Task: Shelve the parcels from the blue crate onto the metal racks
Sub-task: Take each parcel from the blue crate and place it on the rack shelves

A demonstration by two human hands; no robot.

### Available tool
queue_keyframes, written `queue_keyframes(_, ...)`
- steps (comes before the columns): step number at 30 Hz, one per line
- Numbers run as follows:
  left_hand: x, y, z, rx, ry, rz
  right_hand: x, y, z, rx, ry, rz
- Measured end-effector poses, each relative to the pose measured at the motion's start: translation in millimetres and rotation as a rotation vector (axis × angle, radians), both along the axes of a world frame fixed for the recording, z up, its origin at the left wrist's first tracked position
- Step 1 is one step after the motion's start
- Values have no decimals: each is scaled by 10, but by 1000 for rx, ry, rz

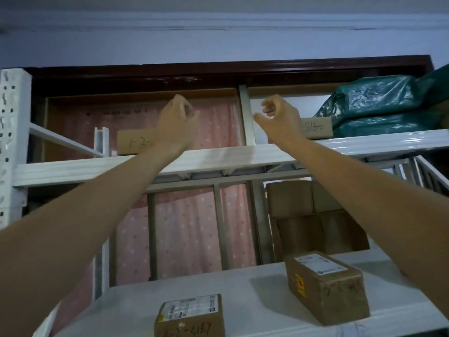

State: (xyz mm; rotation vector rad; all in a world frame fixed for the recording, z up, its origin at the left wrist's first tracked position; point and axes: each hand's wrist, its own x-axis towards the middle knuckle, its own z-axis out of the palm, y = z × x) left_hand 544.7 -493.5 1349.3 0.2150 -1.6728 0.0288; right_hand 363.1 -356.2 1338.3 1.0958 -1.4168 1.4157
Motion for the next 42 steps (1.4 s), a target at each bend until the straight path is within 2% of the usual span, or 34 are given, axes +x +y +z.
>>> queue_keyframes(3,-513,376,4,104,-156,-47,-416,423,27,-12,-30,-49)
queue_keyframes(9,-1220,594,-50,261,-292,-28,-1263,1071,-51,-37,-127,-89)
queue_keyframes(15,-1681,668,-160,380,-384,100,-1804,1023,-161,160,-301,39)
queue_keyframes(20,-1891,619,-231,333,-350,257,-1862,914,-205,207,-297,10)
queue_keyframes(26,-1913,660,-194,394,-338,265,-1876,878,-148,235,-299,-32)
queue_keyframes(35,-1918,661,-191,407,-291,219,-1829,778,-132,327,-270,-202)
queue_keyframes(42,-1967,596,-177,401,-274,256,-1840,737,-115,343,-272,-247)
